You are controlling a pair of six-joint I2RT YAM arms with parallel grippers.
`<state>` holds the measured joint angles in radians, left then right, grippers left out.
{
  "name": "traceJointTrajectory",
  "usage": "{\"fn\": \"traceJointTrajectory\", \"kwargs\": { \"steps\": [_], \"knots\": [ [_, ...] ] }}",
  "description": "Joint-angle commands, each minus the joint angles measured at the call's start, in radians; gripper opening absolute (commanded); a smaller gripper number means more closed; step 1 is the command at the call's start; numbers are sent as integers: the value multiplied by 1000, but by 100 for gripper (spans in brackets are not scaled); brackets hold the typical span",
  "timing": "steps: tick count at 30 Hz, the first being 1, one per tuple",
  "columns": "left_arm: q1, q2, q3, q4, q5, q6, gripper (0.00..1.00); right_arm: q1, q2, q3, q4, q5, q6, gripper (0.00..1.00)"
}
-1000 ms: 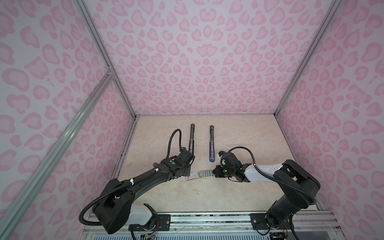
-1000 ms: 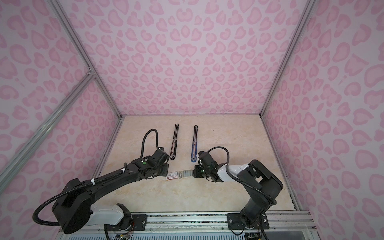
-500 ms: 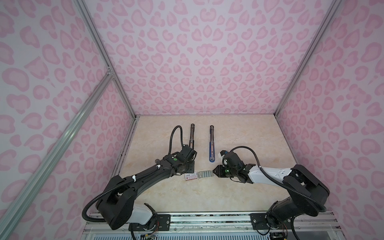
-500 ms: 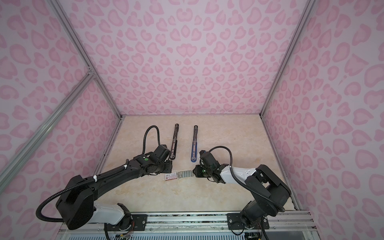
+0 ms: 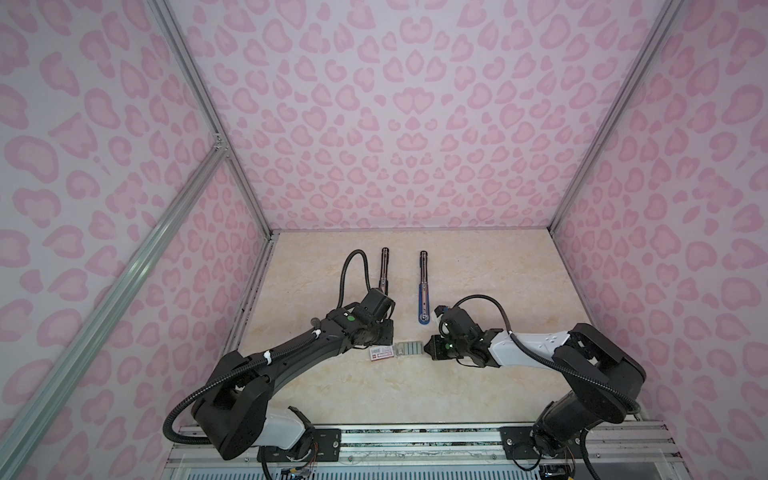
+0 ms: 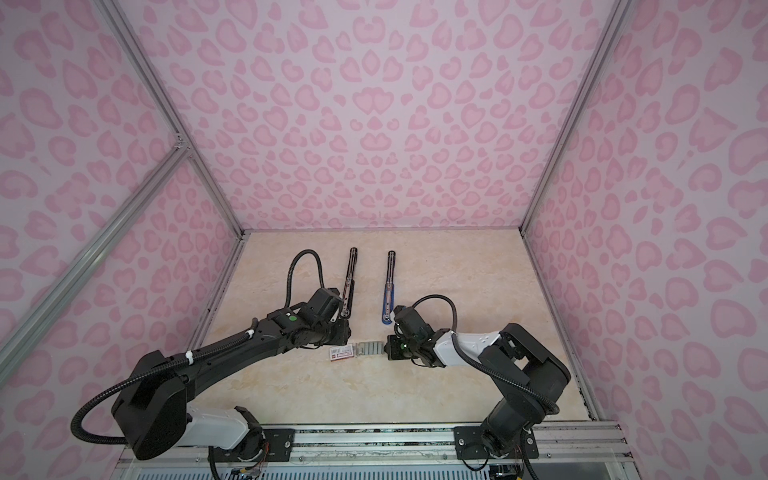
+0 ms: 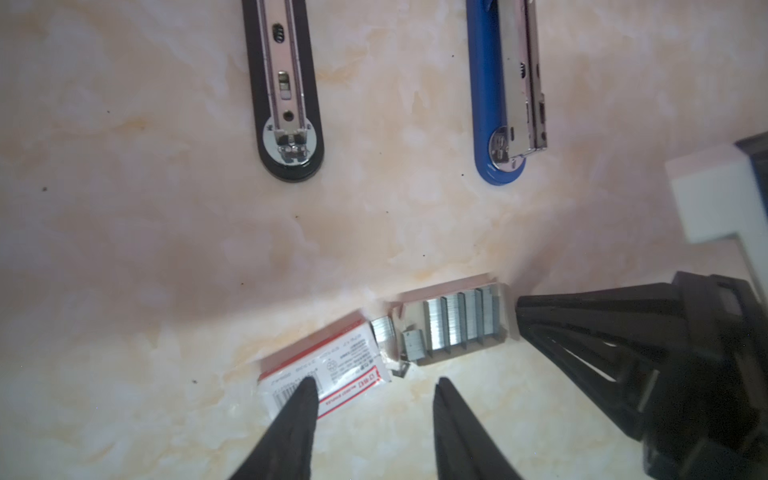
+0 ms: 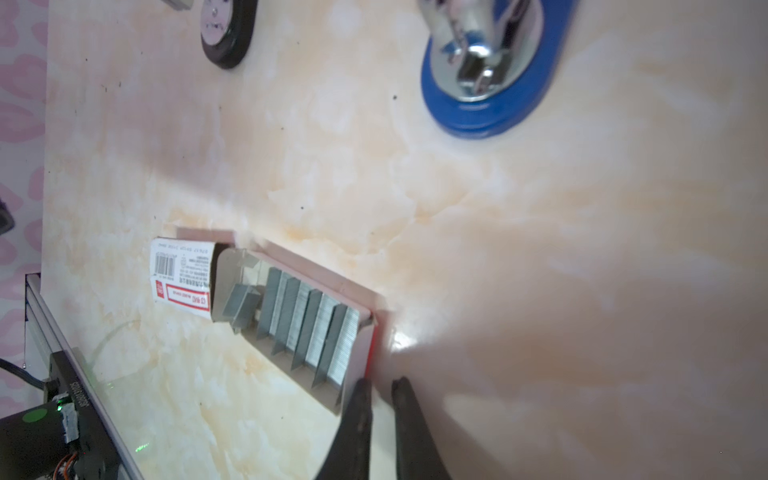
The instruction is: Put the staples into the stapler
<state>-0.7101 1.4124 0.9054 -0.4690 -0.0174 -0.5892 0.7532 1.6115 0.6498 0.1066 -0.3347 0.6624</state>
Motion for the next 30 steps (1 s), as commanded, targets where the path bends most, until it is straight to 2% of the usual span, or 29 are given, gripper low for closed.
{"fn": "traceJointTrajectory", "kwargs": {
  "steps": [1, 6, 7, 13, 20, 30],
  "knots": [
    [-4, 13, 23, 12, 59, 2, 45, 10, 7, 0, -2, -9, -3, 15],
    [-33, 68, 61, 11, 143, 12, 37, 0, -38, -23, -25, 18, -4, 16],
    [-42, 84, 72, 9, 160, 17, 32, -4, -50, -31, -33, 27, -6, 17],
    [-88, 201, 137, -8, 247, 42, 22, -56, -184, -96, -93, 73, -24, 16],
    [-122, 304, 213, -78, 241, 58, 22, -132, -354, -178, -135, 108, -27, 16],
    [-134, 391, 284, -148, 188, 58, 24, -152, -425, -219, -134, 120, -22, 16]
  ]
}}
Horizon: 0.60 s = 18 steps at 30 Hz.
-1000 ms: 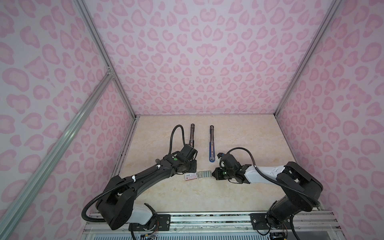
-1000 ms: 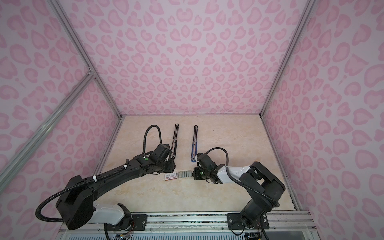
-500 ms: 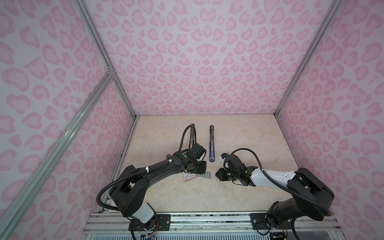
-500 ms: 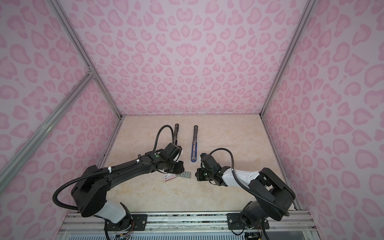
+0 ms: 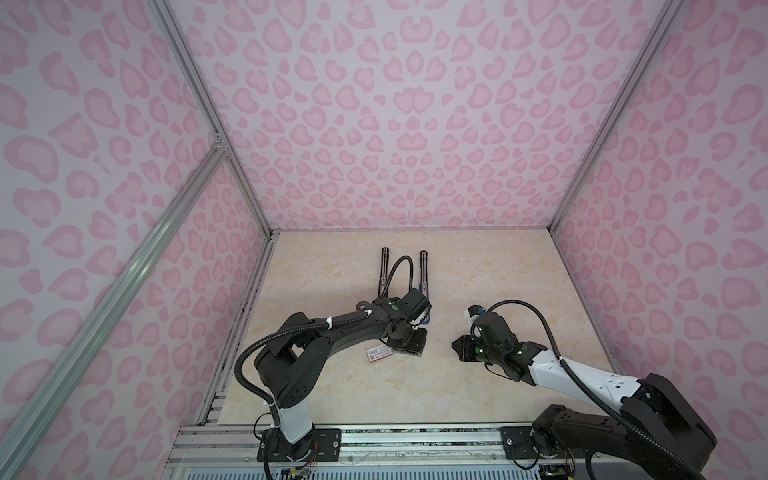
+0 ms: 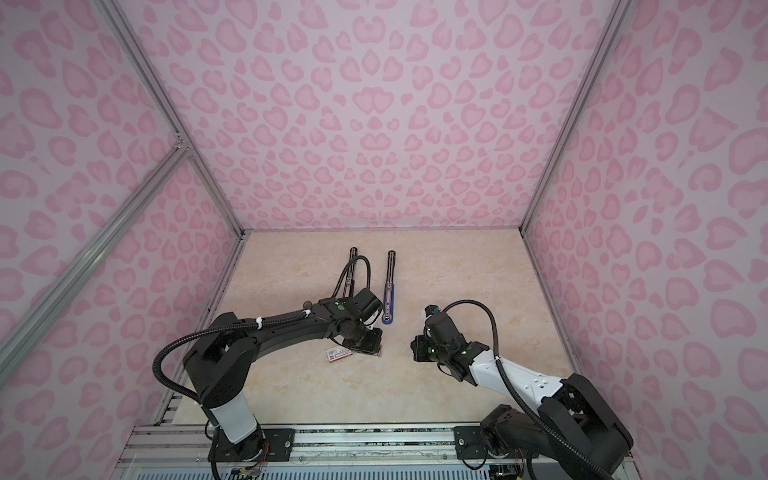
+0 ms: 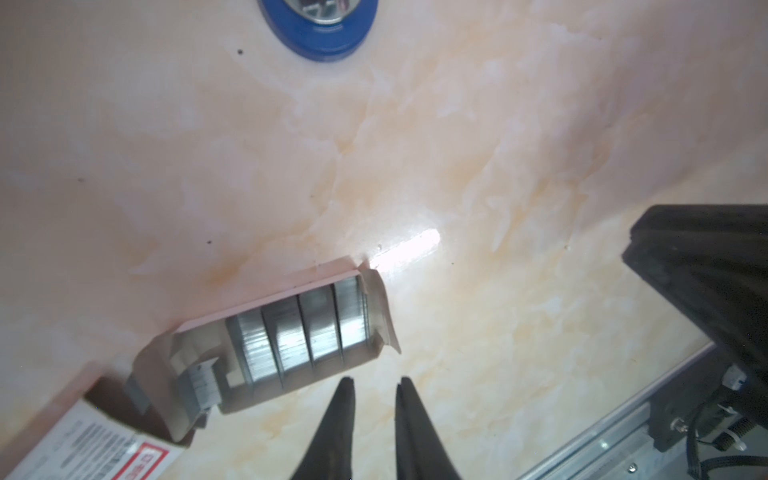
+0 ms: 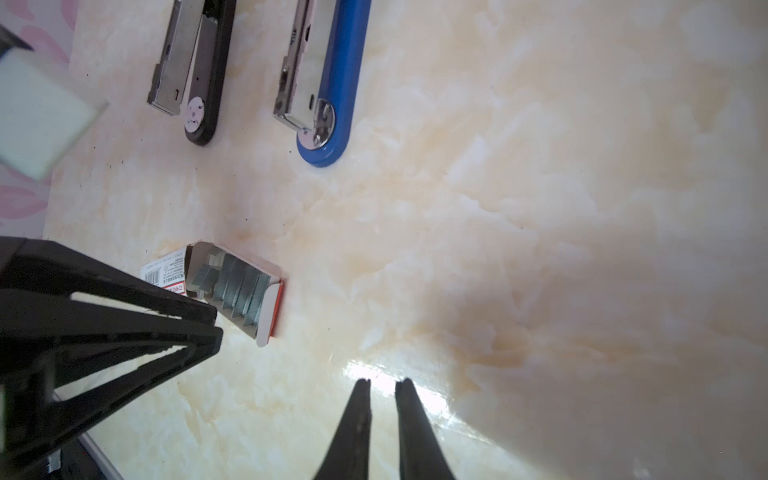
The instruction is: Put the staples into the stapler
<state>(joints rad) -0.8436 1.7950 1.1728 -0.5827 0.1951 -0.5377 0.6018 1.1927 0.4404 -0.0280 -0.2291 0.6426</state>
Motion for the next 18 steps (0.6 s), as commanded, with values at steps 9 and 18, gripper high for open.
{"fn": "traceJointTrajectory", "kwargs": {
  "steps": [9, 18],
  "knots": [
    [-6, 66, 68, -65, -39, 16, 24, -7, -14, -23, 11, 13, 1, 15],
    [-18, 125, 128, -101, -47, 34, 24, -18, -18, -44, 27, 5, 6, 16]
  ]
}}
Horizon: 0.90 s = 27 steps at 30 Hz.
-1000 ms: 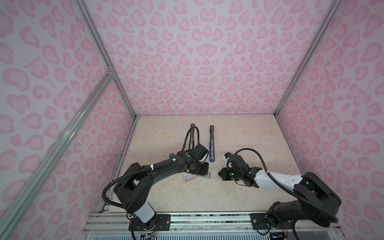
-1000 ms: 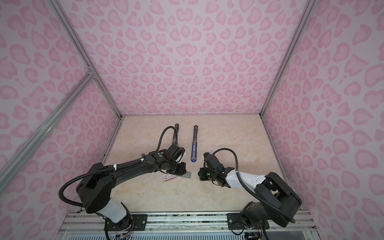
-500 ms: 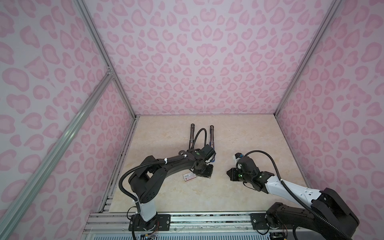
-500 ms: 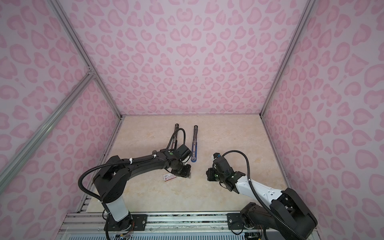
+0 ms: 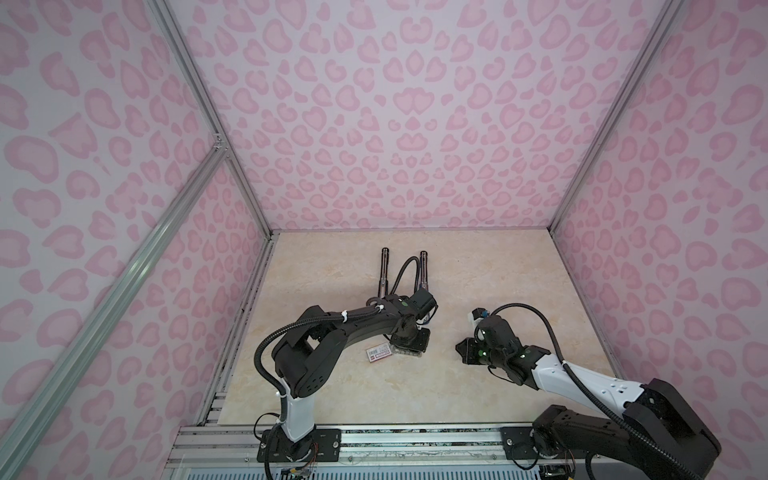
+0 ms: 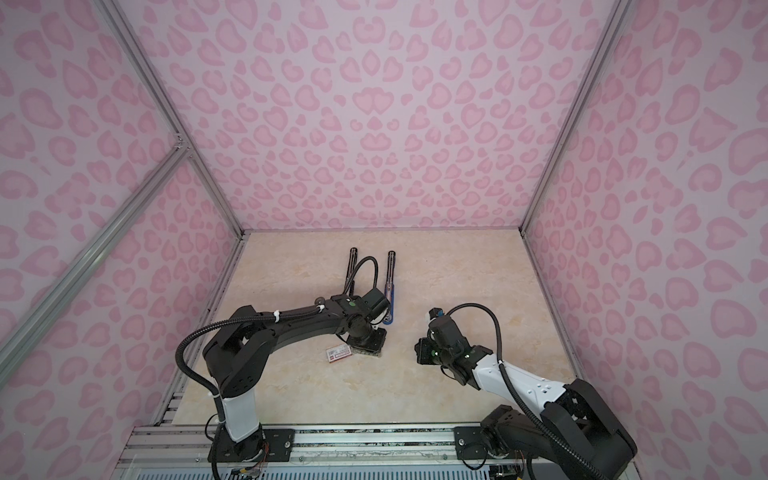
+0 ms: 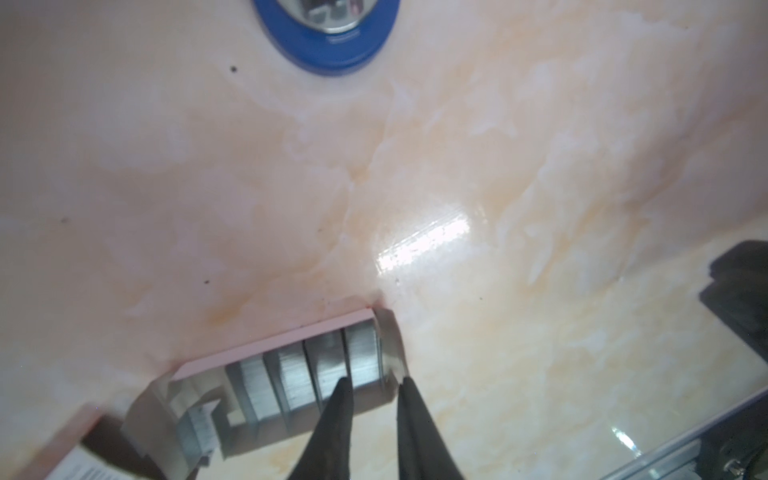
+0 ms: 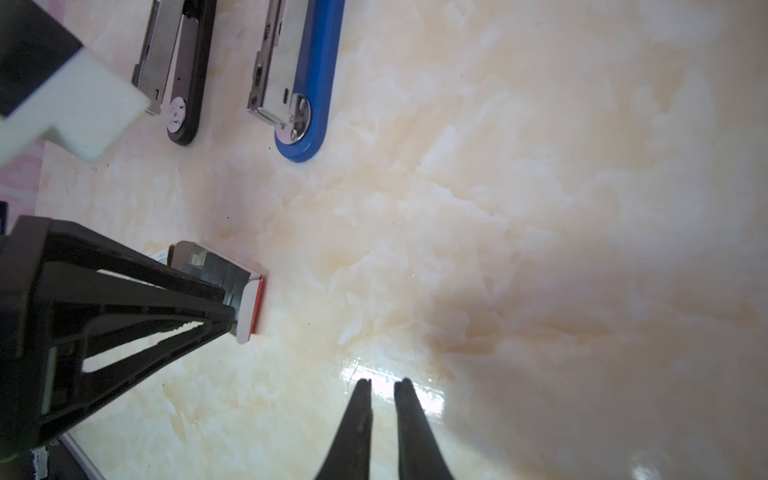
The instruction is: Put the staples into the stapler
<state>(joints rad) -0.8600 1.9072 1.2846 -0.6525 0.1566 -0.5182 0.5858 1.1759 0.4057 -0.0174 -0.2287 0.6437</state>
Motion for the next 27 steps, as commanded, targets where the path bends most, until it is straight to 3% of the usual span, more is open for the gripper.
{"fn": "traceJointTrajectory", "kwargs": {
  "steps": [1, 9, 15, 27],
  "knots": [
    [-4, 19, 22, -37, -11, 14, 23, -2, -2, -11, 17, 5, 7, 16],
    [-13, 53, 48, -56, -11, 24, 22, -7, -7, -24, 27, -3, 12, 15],
    [-13, 76, 55, -61, -3, 32, 12, -9, -13, -28, 30, -4, 16, 14],
    [-15, 60, 55, -61, -22, 29, 18, -9, -12, -31, 42, -8, 19, 13]
  ]
}}
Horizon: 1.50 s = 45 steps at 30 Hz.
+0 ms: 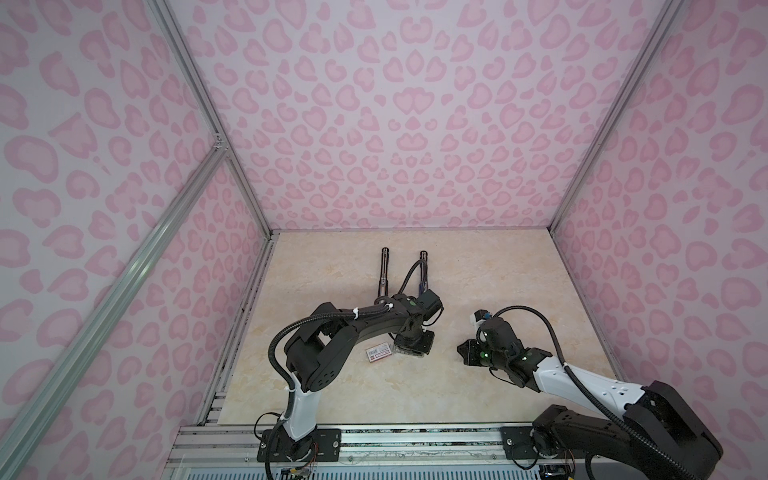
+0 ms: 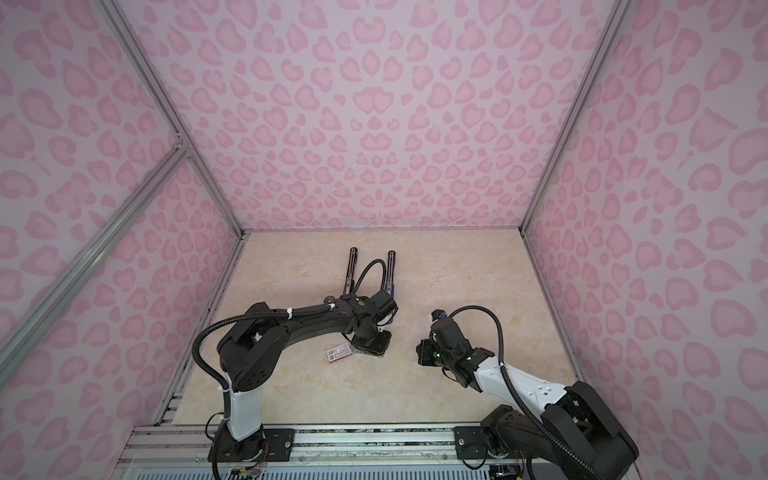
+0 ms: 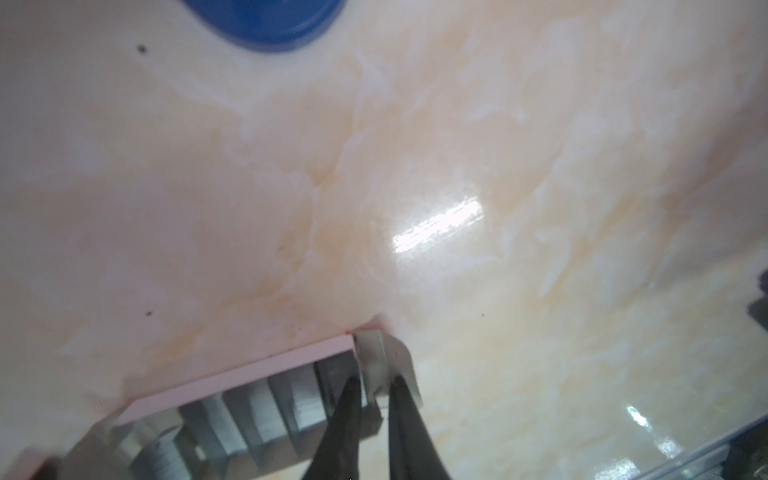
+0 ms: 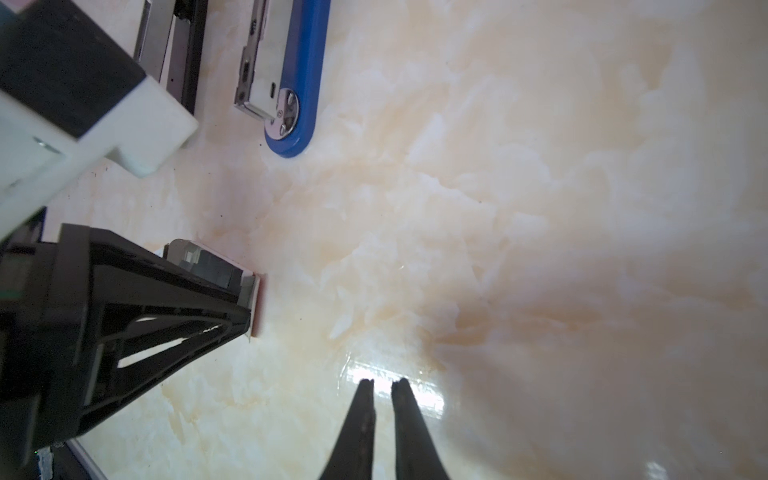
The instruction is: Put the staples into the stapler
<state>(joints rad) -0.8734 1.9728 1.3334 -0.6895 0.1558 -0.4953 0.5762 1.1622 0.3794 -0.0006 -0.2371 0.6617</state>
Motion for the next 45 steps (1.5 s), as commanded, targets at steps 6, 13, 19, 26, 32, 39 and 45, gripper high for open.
{"fn": "traceJointTrajectory", "kwargs": {
  "steps": [6, 13, 19, 26, 32, 39, 45],
  "knots": [
    [-1, -6, 6, -23, -30, 4, 20, 1, 10, -7, 34, -7, 3, 13],
    [-1, -2, 44, -28, -44, 3, 20, 1, 17, -7, 45, -15, 6, 12],
    [-1, 8, 50, -31, -36, 7, 19, 1, 19, -7, 47, -18, 6, 12],
    [-1, 32, 59, -36, -38, 11, 17, 1, 12, -7, 44, -18, 5, 11],
    [-1, 32, 58, -36, -41, 11, 16, 1, -1, -10, 37, -13, 4, 11],
    [-1, 26, 60, -35, -56, 6, 19, 1, -2, -16, 42, -16, 7, 11],
    [0, 32, 64, -32, -55, 4, 20, 1, -4, -20, 44, -14, 6, 11]
  ]
}}
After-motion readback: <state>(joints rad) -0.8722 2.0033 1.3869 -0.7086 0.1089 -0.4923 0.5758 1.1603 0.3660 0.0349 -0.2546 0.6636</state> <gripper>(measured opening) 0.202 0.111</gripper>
